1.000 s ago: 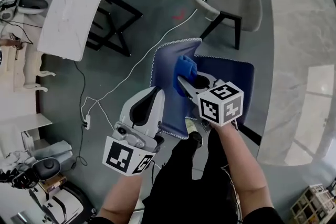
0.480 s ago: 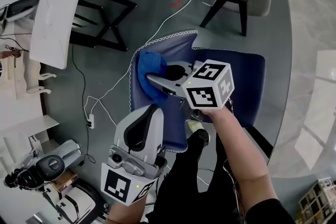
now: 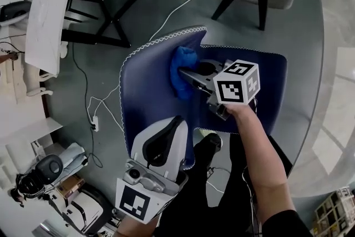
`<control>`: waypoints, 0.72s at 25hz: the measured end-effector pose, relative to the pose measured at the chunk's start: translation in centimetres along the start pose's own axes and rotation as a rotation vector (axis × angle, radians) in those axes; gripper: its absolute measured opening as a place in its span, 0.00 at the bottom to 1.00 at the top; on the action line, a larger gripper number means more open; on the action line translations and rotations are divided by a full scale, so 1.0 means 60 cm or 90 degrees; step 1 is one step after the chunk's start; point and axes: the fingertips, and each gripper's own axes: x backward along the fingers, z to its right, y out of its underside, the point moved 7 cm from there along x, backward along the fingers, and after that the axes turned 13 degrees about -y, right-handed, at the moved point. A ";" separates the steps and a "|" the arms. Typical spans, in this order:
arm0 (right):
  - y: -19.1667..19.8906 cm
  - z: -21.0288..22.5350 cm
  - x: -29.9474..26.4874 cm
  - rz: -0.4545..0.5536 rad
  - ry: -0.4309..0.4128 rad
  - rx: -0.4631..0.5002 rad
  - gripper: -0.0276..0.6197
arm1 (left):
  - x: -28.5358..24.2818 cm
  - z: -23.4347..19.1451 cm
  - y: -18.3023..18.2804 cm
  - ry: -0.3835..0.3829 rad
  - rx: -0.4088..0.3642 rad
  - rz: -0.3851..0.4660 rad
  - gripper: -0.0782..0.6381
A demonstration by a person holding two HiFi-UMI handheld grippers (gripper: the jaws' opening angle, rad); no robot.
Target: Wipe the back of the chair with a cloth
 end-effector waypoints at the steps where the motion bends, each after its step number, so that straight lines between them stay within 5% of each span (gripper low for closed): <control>1: 0.005 0.011 0.004 0.000 0.003 -0.006 0.18 | -0.005 0.001 0.005 0.000 0.002 -0.001 0.12; 11: 0.061 0.117 0.042 -0.010 0.077 -0.043 0.18 | -0.026 0.006 0.041 0.008 0.001 -0.014 0.12; 18: 0.127 0.215 0.075 -0.084 0.334 -0.049 0.18 | -0.028 0.006 0.061 0.015 0.004 -0.017 0.12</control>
